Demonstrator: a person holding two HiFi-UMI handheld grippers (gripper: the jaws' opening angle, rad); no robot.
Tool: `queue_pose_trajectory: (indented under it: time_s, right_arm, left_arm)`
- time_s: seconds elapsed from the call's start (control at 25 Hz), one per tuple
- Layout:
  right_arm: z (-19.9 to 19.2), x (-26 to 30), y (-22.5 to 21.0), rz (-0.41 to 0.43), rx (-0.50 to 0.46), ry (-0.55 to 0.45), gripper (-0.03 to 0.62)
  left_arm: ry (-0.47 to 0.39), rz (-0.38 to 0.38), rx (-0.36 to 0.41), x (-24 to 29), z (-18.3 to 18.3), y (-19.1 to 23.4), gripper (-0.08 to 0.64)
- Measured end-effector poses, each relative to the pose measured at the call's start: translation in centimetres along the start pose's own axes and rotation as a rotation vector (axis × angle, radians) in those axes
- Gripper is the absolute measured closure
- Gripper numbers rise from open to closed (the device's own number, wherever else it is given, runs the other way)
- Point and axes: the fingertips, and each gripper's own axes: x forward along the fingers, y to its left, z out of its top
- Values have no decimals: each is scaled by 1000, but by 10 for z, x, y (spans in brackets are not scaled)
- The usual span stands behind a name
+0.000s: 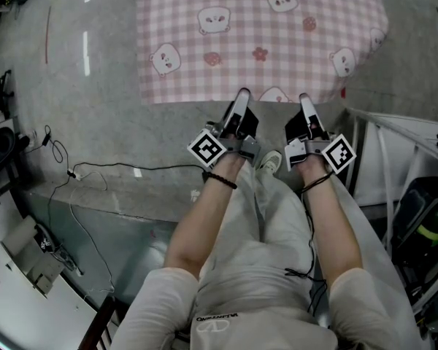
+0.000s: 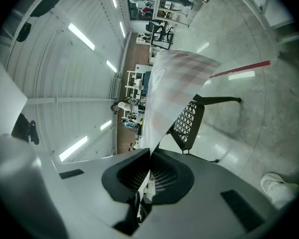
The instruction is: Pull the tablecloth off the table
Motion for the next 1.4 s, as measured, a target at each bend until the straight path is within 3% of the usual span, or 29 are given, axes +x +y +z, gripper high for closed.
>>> queue_pose_trajectory:
  time_s: [0.52, 0.72, 0.84, 0.92, 1.12, 1.4]
  right_arm:
    - [2, -3, -3, 8, 28, -3, 583]
    - [-11, 11, -12, 20, 112, 22, 582]
    - [14, 1, -5, -16, 29, 12, 581]
    - [9, -1, -2, -23, 18, 10, 583]
    - [-3, -1, -5, 21, 66, 7, 581]
    - [-3, 0, -10, 13, 108, 17, 581]
  left_arm:
    - [5, 19, 23, 0, -4, -1, 558]
    - [14, 83, 92, -2, 11, -3, 558]
    - [7, 42, 17, 11, -9, 0, 558]
    - [4, 38, -3, 5, -7, 2, 558]
    - [8, 41, 55, -4, -1, 0, 558]
    - [19, 68, 84, -2, -1, -3, 558]
